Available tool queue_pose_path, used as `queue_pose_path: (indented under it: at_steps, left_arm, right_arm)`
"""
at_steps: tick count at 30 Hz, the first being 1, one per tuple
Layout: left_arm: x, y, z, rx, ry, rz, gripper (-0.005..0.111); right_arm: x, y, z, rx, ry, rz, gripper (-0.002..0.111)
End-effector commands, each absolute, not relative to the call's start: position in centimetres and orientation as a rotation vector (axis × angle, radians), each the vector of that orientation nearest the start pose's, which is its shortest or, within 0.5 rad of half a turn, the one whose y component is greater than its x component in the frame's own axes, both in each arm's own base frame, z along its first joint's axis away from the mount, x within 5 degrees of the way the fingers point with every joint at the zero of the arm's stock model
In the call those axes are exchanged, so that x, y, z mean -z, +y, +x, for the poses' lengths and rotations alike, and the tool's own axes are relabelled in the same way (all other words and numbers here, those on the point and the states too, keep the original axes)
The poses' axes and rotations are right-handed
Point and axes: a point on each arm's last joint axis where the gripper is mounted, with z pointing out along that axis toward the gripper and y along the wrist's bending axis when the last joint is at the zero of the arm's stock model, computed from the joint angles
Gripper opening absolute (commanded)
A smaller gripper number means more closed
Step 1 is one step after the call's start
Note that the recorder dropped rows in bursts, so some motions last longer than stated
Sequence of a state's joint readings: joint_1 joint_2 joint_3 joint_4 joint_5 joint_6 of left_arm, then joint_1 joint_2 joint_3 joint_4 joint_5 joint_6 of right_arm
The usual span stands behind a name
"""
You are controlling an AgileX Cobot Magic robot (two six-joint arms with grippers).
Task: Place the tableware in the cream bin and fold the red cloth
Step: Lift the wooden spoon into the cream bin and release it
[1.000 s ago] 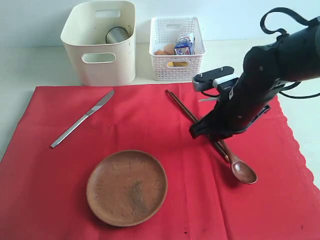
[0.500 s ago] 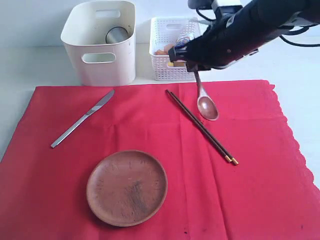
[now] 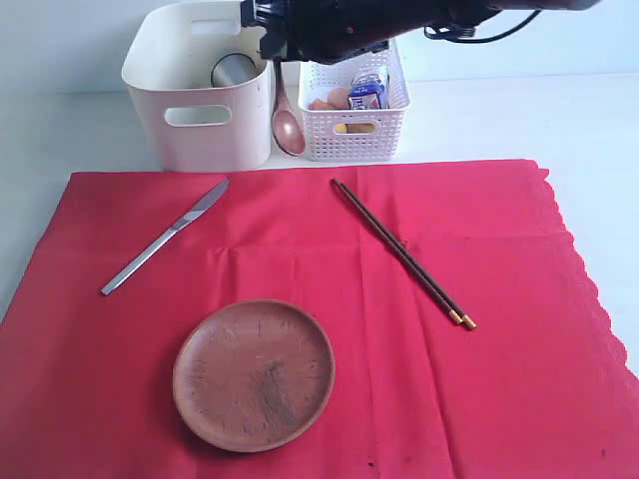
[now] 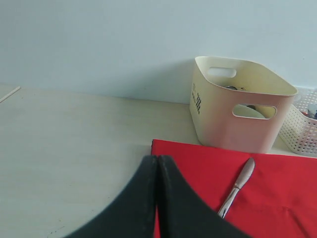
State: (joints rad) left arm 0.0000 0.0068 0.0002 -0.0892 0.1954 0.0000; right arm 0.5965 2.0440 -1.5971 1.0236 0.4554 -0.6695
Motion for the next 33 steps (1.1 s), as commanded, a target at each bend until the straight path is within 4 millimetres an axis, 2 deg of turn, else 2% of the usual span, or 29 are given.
queue_pose_path:
  at_steps: [1, 9, 18, 25, 33]
  left_arm:
    - [-19.5, -0.2, 5.6, 0.087, 1.679, -0.067, 0.003]
    - [-19.5, -0.2, 5.6, 0.087, 1.679, -0.067, 0.003]
    - [-19.5, -0.2, 5.6, 0.087, 1.679, -0.067, 0.003]
    - [-19.5, -0.2, 5.6, 0.087, 1.679, -0.067, 0.003]
    - [-19.5, -0.2, 5.6, 0.087, 1.679, -0.067, 0.003]
  right_arm:
    - [-25.2, 30.8, 39.1, -0.947, 2.142, -0.580, 0.000]
    - [-26.1, 32.3, 41.4, -1.027, 2.056, -0.482, 0.000]
    - [-25.8, 33.7, 44.4, -1.015, 1.954, -0.414, 0.000]
    - [-24.6, 34.3, 46.5, -0.967, 1.892, -0.342, 0.000]
    - [-22.1, 34.9, 47.6, -1.104, 1.914, -0.136, 0.000]
